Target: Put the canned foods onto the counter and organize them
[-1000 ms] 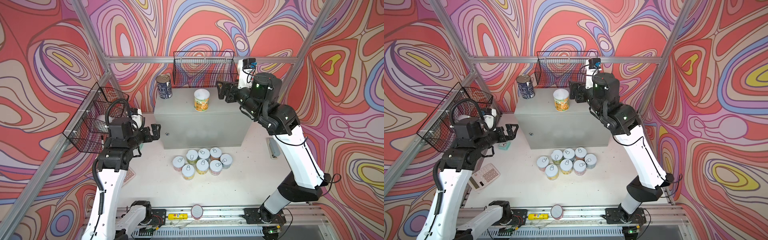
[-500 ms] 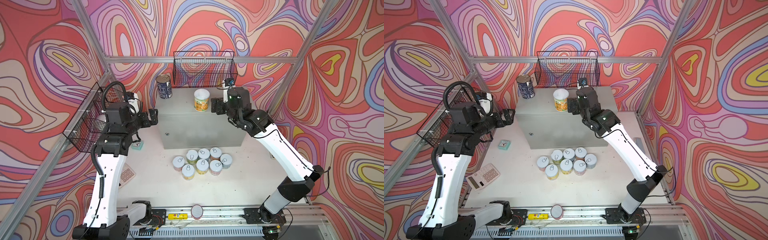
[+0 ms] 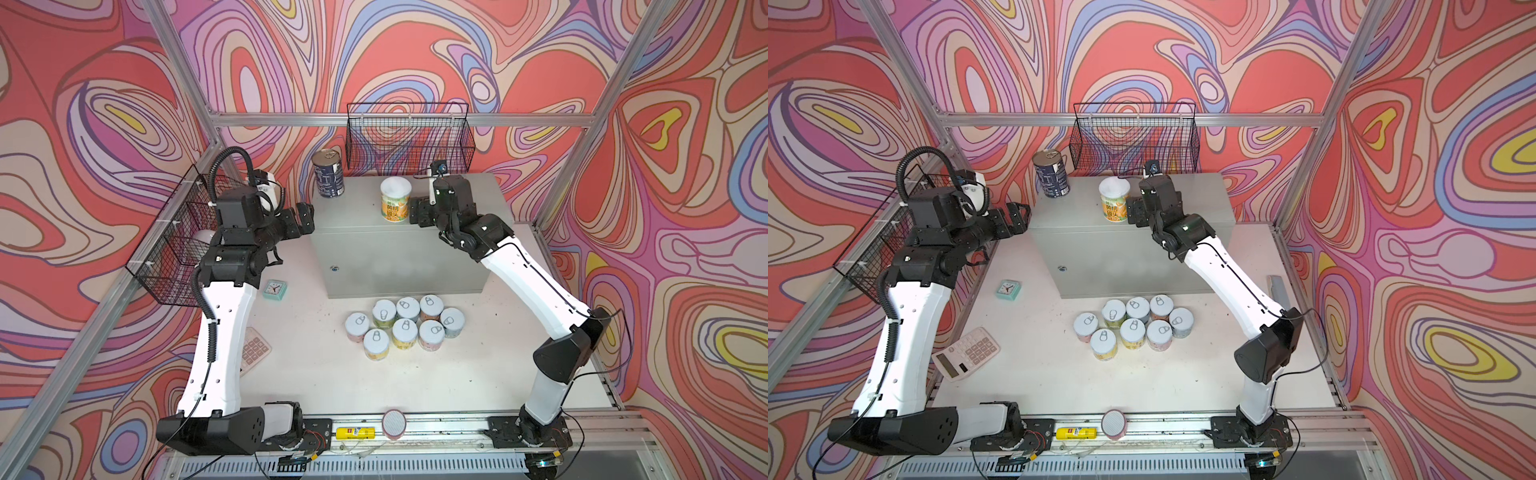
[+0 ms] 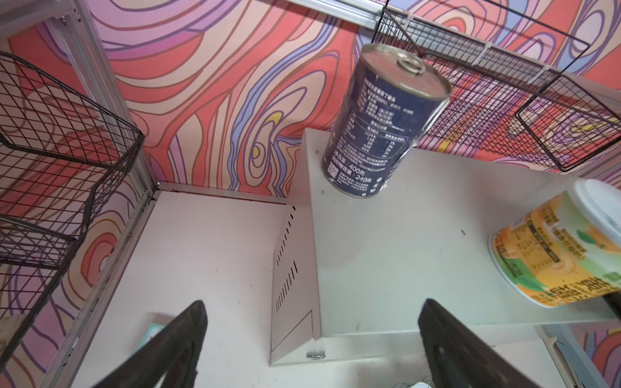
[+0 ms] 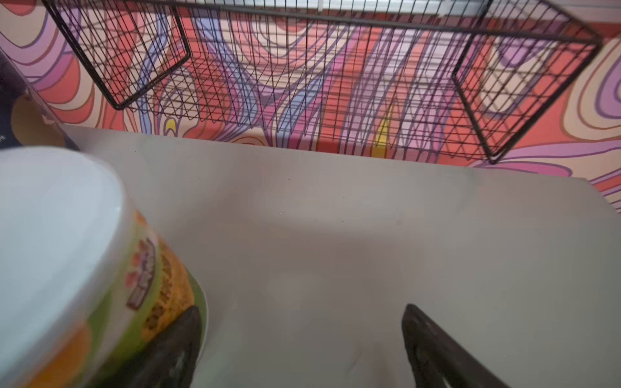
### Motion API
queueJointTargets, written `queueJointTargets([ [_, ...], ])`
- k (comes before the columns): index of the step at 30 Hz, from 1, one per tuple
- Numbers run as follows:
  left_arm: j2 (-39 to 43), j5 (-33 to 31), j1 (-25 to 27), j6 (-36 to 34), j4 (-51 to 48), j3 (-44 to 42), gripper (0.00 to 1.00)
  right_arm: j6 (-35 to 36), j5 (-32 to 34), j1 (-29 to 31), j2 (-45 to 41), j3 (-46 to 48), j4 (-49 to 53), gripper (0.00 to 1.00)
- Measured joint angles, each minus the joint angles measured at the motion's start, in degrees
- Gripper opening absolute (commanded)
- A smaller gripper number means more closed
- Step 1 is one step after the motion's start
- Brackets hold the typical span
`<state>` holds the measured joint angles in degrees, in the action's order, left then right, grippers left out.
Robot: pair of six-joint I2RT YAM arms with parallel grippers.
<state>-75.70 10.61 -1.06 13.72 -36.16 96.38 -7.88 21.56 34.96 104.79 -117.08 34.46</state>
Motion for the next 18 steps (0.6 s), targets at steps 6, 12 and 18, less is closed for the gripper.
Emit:
queueJointTargets([
  [6,-1.9,0.5,-1.6,0.0,0.2,0.8,1.00,-0.2,-4.2,0.0,1.6,-1.1,-1.7,0.93],
  [12,-1.7,1.1,-1.7,0.1,0.4,-0.9,1.00,-0.8,-5.8,1.1,3.7,-3.8,-3.0,0.92],
  [18,-1.1,2.0,-1.7,0.7,0.5,-4.8,0.99,-2.1,-5.8,4.7,8.5,-9.8,-2.5,0.92],
])
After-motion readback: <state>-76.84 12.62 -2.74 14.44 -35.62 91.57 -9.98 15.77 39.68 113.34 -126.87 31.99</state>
